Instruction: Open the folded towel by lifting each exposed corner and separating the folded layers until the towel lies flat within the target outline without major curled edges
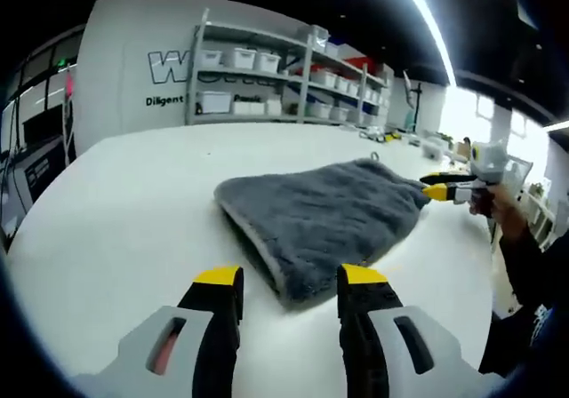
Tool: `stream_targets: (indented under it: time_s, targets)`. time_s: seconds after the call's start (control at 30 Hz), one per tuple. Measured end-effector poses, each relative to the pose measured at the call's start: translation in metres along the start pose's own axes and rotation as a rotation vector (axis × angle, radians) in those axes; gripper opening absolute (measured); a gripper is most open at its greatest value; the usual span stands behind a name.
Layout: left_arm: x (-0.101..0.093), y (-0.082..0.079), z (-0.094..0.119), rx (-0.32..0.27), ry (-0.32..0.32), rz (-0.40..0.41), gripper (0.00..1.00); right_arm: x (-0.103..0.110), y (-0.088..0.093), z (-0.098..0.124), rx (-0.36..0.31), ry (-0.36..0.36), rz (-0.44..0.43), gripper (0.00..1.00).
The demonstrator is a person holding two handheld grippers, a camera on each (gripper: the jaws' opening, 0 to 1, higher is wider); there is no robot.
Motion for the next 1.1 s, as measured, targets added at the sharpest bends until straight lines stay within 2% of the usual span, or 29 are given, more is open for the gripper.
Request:
stream_targets:
  time_s: [0.07, 0.23, 0.3, 0.33, 0.43, 0.5, 0.67, 0.87, 1.1]
  targets:
    - [0.001, 0.001, -0.001, 0.003, 0.001, 0.004, 0.36, 0.0, -0.001, 0.0, -0.004, -0.003, 0.002, 0.4]
    - [0.001, 0.003, -0.002, 0.007, 0.012, 0.012, 0.33, 0.006, 0.001, -0.004, 0.006, -0.053, -0.004, 0.28]
    - [0.0, 0.003, -0.004, -0.009, 0.026, 0.044, 0.33, 0.008, 0.002, -0.005, 0.01, -0.076, -0.013, 0.23]
    - [-0.002, 0.002, -0.005, -0.02, 0.054, 0.076, 0.33, 0.009, 0.002, -0.005, 0.012, -0.081, -0.021, 0.21]
    - [-0.003, 0.002, -0.004, -0.02, 0.06, 0.083, 0.3, 0.011, 0.0, -0.004, 0.006, -0.089, -0.03, 0.17]
    - [-0.002, 0.003, -0.006, -0.007, 0.031, 0.055, 0.27, 0.012, -0.004, 0.0, -0.002, -0.099, -0.052, 0.17]
    - [-0.004, 0.004, -0.006, -0.007, 0.03, 0.061, 0.26, 0.012, -0.007, 0.003, -0.016, -0.101, -0.066, 0.17]
    - [-0.001, 0.008, -0.008, 0.007, -0.003, 0.043, 0.26, 0.01, 0.001, -0.007, 0.031, -0.08, -0.038, 0.19]
    - [-0.001, 0.007, -0.011, 0.003, -0.001, 0.046, 0.21, 0.01, 0.006, -0.012, 0.062, -0.1, -0.052, 0.13]
Point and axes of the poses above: the point that each gripper's makers call its tool centre point, and the gripper's own axes: z roughly backward along the fingers, x roughly to its left, y roughly out of its underside, the point moved 7 cm from there along z, roughly backward along the fingers, and after that the axes turned 1 degree about -z, right-handed, at the moved point
